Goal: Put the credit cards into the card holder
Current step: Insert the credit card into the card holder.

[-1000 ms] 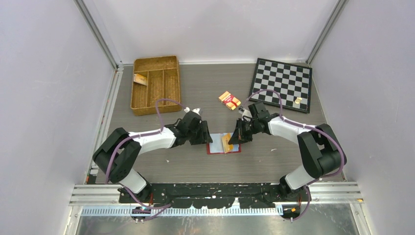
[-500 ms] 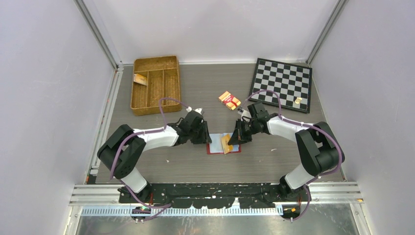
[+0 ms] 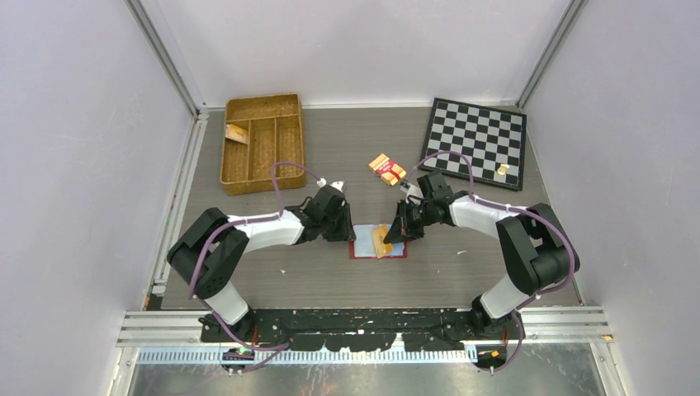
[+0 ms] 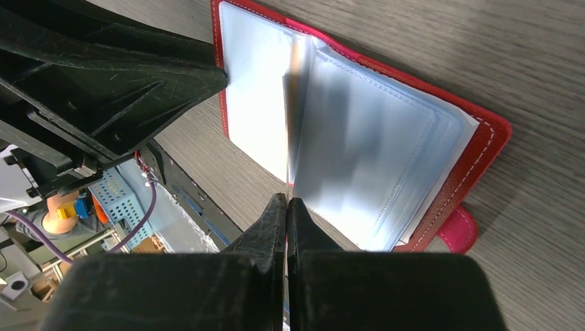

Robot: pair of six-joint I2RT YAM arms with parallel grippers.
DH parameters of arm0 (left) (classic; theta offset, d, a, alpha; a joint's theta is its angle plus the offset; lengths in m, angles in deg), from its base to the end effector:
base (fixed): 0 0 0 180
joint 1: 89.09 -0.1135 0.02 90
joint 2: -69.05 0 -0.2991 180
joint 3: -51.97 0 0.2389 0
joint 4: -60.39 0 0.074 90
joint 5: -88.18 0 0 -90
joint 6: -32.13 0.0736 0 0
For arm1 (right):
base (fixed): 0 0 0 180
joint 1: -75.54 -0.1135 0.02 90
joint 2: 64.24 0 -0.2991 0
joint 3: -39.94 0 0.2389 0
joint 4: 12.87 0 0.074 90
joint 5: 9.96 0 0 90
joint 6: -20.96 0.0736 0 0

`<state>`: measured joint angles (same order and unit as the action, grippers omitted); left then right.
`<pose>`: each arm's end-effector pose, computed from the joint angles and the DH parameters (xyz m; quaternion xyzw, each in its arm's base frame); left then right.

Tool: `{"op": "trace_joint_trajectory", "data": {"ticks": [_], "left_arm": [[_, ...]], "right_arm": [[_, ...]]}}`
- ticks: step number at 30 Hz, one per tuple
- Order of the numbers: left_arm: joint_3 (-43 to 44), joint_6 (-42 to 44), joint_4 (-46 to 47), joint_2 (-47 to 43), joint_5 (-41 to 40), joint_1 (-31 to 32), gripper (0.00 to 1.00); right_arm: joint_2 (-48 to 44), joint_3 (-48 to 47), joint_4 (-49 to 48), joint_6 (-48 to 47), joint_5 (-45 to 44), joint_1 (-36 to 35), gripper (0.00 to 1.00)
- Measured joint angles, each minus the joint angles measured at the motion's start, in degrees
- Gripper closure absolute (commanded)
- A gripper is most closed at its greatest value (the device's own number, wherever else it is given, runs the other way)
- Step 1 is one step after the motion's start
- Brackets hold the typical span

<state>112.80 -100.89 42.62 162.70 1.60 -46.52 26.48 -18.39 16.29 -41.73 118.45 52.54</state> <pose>0.2426 -0.2288 0.1686 0.0064 0.9411 -0.2496 0.2282 0.2474 0.1547 0.1688 -0.0464 0.9178 0.3873 0.0745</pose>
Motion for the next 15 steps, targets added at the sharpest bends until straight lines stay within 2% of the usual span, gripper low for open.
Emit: {"op": "trace_joint_trajectory", "data": {"ticks": [15], "left_arm": [[0.5, 0.1, -0.5, 0.5, -0.4, 0.1, 0.8]], "right_arm": [[-0.2, 0.0, 0.7, 0.2, -2.4, 0.0, 1.0]]}}
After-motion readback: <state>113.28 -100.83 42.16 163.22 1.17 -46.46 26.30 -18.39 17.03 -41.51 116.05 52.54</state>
